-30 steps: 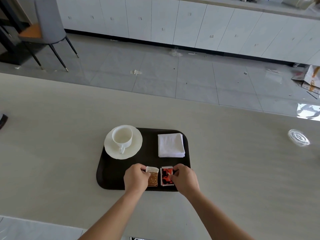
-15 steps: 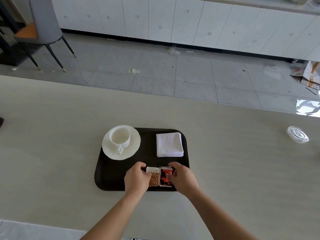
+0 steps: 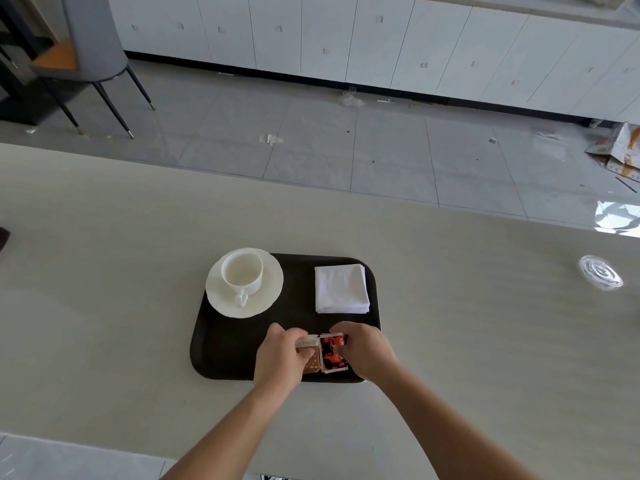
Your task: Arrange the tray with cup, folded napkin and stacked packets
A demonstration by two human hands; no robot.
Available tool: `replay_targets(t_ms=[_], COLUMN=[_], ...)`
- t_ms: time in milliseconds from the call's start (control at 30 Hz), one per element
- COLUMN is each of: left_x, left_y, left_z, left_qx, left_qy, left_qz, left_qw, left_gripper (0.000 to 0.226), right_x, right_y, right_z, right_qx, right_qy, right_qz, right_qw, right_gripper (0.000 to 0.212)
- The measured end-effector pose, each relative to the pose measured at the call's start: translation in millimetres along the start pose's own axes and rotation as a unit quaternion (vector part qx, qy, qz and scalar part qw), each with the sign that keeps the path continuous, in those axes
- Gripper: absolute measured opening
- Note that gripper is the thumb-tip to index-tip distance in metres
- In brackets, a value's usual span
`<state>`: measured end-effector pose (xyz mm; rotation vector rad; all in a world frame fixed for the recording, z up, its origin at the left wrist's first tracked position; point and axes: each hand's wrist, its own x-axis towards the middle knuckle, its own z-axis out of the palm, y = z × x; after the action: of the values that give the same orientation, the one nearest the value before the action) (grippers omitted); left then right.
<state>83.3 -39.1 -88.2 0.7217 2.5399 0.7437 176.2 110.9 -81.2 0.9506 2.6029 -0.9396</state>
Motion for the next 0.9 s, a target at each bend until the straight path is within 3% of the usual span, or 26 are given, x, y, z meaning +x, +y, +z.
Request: replay_targets(t_ms=[900], left_x=[3], left_y=[-4], left_z=[-10], left_qx=[0.012], left_qy=[-0.006], left_qz=[-0.037], left_qw=[0.999], left_gripper=[0.041], right_x=[-9], right_y=[2], right_z=[-5], right_qx=[0.031], right_qy=[0.002], right_qz=[0.031], right_qw=[0.999], right_gripper=[0.041])
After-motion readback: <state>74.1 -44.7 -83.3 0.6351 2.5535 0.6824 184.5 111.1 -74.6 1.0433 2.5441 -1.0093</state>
